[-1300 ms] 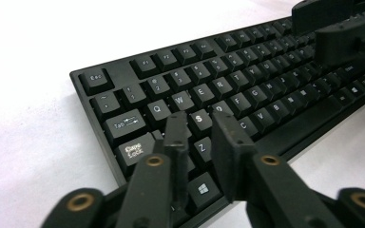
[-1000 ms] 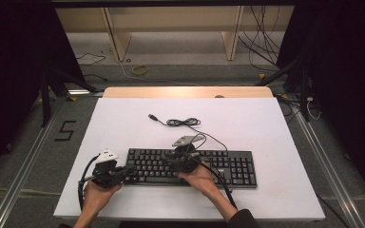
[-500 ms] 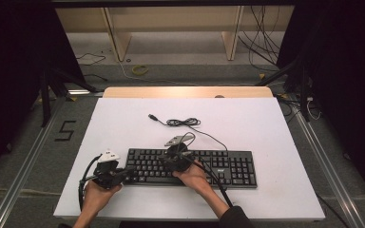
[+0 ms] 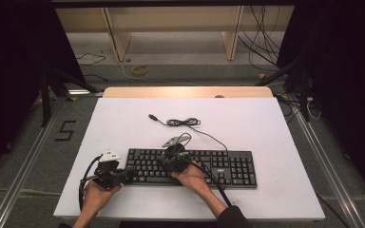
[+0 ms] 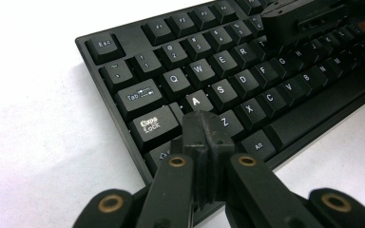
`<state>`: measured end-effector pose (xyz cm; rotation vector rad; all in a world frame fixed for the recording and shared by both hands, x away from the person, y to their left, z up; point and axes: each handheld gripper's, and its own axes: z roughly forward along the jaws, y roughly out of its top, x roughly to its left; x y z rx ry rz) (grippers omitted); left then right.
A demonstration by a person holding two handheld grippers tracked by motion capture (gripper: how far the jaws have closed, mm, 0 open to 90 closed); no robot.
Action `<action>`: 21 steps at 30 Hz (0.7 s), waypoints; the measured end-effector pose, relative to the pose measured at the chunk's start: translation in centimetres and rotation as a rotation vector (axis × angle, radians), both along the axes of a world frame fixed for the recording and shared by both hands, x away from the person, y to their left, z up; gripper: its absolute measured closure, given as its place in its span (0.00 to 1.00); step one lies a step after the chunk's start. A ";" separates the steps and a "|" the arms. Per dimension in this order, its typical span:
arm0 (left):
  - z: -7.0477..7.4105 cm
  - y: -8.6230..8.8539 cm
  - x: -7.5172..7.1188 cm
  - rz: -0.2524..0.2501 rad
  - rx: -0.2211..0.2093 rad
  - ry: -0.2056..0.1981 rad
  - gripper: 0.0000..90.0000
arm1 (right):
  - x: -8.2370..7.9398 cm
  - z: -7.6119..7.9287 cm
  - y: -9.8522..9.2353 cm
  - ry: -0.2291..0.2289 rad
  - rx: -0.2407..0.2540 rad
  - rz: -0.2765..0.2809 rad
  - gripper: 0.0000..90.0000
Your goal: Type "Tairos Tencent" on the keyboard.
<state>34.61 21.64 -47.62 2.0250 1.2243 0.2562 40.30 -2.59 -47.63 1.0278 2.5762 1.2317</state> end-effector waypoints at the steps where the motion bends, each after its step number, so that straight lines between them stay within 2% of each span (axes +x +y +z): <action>1: 0.0 0.0 0.0 0.000 -0.001 0.001 0.99 | 0.0 0.0 0.0 -0.001 -0.001 0.000 1.00; 12: -0.2 0.0 0.2 -0.011 0.007 0.017 0.99 | 0.0 -0.4 0.2 0.005 -0.019 -0.002 1.00; 16: -0.2 -0.1 0.2 -0.018 0.022 0.019 1.00 | 0.0 -0.6 0.4 -0.008 -0.020 -0.005 1.00; 21: -0.2 0.0 0.2 -0.018 0.018 0.022 1.00 | -0.1 -0.6 0.4 -0.013 -0.027 -0.010 1.00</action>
